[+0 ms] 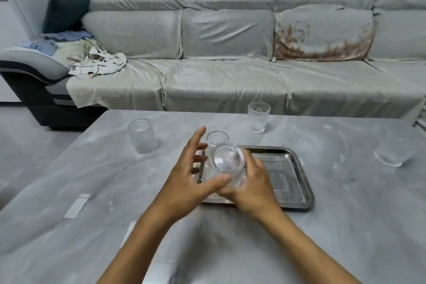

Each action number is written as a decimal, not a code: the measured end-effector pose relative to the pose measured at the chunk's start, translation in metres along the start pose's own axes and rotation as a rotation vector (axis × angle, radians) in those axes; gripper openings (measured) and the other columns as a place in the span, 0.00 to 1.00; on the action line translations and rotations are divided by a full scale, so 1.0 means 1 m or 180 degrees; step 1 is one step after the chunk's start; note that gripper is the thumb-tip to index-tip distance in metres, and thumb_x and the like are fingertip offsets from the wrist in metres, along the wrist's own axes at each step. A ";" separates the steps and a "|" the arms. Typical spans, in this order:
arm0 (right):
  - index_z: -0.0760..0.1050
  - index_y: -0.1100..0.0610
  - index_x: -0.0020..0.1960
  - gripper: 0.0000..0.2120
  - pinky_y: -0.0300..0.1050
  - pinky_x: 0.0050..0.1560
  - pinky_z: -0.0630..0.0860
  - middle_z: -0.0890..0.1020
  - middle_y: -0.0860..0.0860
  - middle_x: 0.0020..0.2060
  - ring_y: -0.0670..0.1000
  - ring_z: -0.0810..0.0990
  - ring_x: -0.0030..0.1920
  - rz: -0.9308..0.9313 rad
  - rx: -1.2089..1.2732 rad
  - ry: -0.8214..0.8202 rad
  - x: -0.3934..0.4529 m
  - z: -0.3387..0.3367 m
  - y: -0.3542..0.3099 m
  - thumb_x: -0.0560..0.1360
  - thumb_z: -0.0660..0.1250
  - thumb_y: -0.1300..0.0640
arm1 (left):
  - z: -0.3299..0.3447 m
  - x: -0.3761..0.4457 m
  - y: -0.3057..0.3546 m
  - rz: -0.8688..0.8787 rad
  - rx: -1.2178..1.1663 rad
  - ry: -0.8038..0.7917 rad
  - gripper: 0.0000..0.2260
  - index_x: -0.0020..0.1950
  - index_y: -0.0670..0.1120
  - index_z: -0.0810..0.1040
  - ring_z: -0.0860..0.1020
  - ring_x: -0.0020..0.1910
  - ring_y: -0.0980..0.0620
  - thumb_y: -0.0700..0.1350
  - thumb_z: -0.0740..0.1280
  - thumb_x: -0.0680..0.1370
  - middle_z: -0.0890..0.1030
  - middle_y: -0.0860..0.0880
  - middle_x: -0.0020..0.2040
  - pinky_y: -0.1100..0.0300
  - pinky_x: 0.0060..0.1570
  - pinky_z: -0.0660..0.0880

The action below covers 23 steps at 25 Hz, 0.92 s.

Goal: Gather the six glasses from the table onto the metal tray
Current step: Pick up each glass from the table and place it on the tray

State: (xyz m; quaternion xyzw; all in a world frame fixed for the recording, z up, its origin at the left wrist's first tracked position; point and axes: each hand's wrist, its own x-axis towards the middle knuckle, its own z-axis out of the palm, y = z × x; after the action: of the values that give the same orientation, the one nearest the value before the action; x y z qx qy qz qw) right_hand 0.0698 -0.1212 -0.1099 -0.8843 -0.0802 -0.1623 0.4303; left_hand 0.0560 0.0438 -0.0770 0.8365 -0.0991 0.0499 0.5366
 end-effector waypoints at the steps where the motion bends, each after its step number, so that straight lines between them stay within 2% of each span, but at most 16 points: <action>1: 0.68 0.48 0.62 0.39 0.52 0.52 0.75 0.81 0.48 0.53 0.54 0.76 0.53 0.0300 0.0141 0.0098 0.011 -0.007 0.016 0.55 0.78 0.42 | 0.001 0.010 -0.014 -0.0422 -0.0022 0.0105 0.36 0.72 0.66 0.62 0.78 0.56 0.61 0.59 0.73 0.67 0.75 0.61 0.61 0.70 0.49 0.75; 3: 0.67 0.50 0.62 0.40 0.51 0.55 0.76 0.80 0.50 0.55 0.54 0.78 0.55 0.0769 0.0230 0.0186 0.032 -0.017 0.047 0.55 0.81 0.46 | 0.006 0.022 -0.042 -0.1377 0.0796 0.0336 0.25 0.68 0.53 0.70 0.78 0.57 0.48 0.54 0.69 0.72 0.79 0.48 0.59 0.54 0.55 0.75; 4: 0.67 0.50 0.63 0.40 0.52 0.56 0.75 0.80 0.50 0.57 0.54 0.78 0.56 0.0886 0.0135 0.0147 0.042 -0.017 0.060 0.56 0.81 0.48 | 0.011 0.024 -0.055 -0.1595 0.1132 0.0297 0.15 0.59 0.51 0.75 0.77 0.53 0.44 0.50 0.68 0.73 0.81 0.45 0.55 0.51 0.54 0.74; 5: 0.67 0.50 0.63 0.40 0.52 0.57 0.75 0.79 0.50 0.58 0.53 0.77 0.57 0.0941 0.0028 0.0082 0.050 -0.015 0.072 0.57 0.82 0.50 | 0.016 0.026 -0.066 -0.1695 0.1228 0.0221 0.05 0.47 0.50 0.76 0.77 0.48 0.42 0.46 0.67 0.72 0.81 0.44 0.48 0.50 0.50 0.74; 6: 0.67 0.50 0.64 0.39 0.53 0.58 0.75 0.78 0.50 0.59 0.53 0.77 0.57 0.0985 -0.0019 0.0019 0.057 -0.010 0.081 0.57 0.81 0.50 | 0.021 0.027 -0.076 -0.1720 0.1169 0.0157 0.03 0.40 0.46 0.74 0.76 0.43 0.42 0.44 0.66 0.71 0.81 0.42 0.43 0.51 0.45 0.74; 7: 0.67 0.49 0.64 0.39 0.53 0.57 0.75 0.78 0.49 0.59 0.52 0.77 0.57 0.1030 -0.0005 -0.0032 0.062 -0.005 0.088 0.58 0.81 0.50 | 0.024 0.030 -0.085 -0.1674 0.1091 0.0135 0.03 0.38 0.43 0.74 0.75 0.39 0.42 0.42 0.65 0.70 0.81 0.42 0.40 0.53 0.40 0.72; 9: 0.66 0.49 0.63 0.39 0.50 0.55 0.76 0.79 0.48 0.58 0.51 0.78 0.55 0.1065 0.0077 -0.0092 0.073 0.006 0.097 0.58 0.81 0.50 | 0.026 0.033 -0.094 -0.1507 0.1069 0.0131 0.03 0.37 0.42 0.76 0.74 0.35 0.43 0.40 0.65 0.70 0.78 0.46 0.32 0.56 0.35 0.69; 11: 0.66 0.48 0.64 0.40 0.46 0.52 0.75 0.79 0.47 0.57 0.50 0.78 0.54 0.0998 0.0096 -0.0147 0.082 0.014 0.101 0.57 0.81 0.48 | 0.027 0.035 -0.097 -0.1384 0.1064 0.0107 0.03 0.37 0.42 0.77 0.71 0.32 0.46 0.40 0.66 0.71 0.75 0.48 0.30 0.55 0.35 0.69; 14: 0.65 0.49 0.65 0.42 0.43 0.50 0.72 0.79 0.48 0.59 0.48 0.77 0.53 0.0947 0.0006 -0.0203 0.085 0.018 0.107 0.57 0.82 0.47 | 0.028 0.036 -0.105 -0.1256 0.1110 0.0014 0.03 0.41 0.42 0.78 0.72 0.34 0.46 0.40 0.66 0.72 0.78 0.43 0.35 0.50 0.41 0.76; 17: 0.61 0.50 0.70 0.45 0.45 0.57 0.71 0.76 0.51 0.65 0.53 0.74 0.62 0.1016 0.0017 -0.0263 0.077 0.019 0.105 0.60 0.81 0.50 | 0.026 0.036 -0.110 -0.1112 0.1188 -0.0079 0.04 0.43 0.41 0.78 0.77 0.39 0.40 0.40 0.65 0.73 0.80 0.41 0.40 0.48 0.46 0.77; 19: 0.58 0.52 0.72 0.45 0.49 0.62 0.70 0.71 0.52 0.69 0.55 0.71 0.67 0.1188 0.0308 0.0053 0.063 0.018 0.096 0.63 0.80 0.53 | 0.027 0.034 -0.105 -0.1090 0.1206 -0.0101 0.04 0.43 0.43 0.78 0.80 0.43 0.41 0.42 0.65 0.74 0.82 0.43 0.41 0.48 0.47 0.78; 21: 0.63 0.51 0.66 0.33 0.49 0.57 0.72 0.74 0.53 0.63 0.56 0.74 0.62 0.0964 0.0314 0.0684 0.031 0.021 0.079 0.67 0.76 0.57 | 0.021 0.028 -0.098 -0.1328 0.0877 0.0229 0.02 0.44 0.50 0.78 0.81 0.44 0.44 0.44 0.67 0.72 0.83 0.47 0.43 0.50 0.48 0.79; 22: 0.66 0.49 0.60 0.25 0.46 0.52 0.72 0.76 0.50 0.57 0.53 0.76 0.56 0.0645 0.0241 0.0817 0.009 0.022 0.068 0.68 0.73 0.58 | 0.012 0.027 -0.097 -0.1417 0.0714 0.0568 0.06 0.47 0.52 0.79 0.81 0.45 0.46 0.45 0.68 0.72 0.83 0.49 0.46 0.52 0.49 0.79; 23: 0.66 0.46 0.56 0.21 0.42 0.48 0.71 0.76 0.45 0.51 0.48 0.76 0.51 0.0324 0.0166 0.0668 -0.013 0.023 0.059 0.68 0.71 0.58 | -0.001 0.030 -0.096 -0.1371 0.0743 0.0931 0.10 0.52 0.52 0.80 0.81 0.46 0.47 0.45 0.68 0.71 0.83 0.50 0.49 0.54 0.50 0.77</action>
State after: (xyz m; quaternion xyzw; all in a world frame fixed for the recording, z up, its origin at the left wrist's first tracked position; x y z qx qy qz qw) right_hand 0.0788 -0.1391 -0.1711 -0.8540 0.0061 -0.2298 0.4668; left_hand 0.1064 0.0802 -0.1561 0.8783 0.1658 0.0660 0.4436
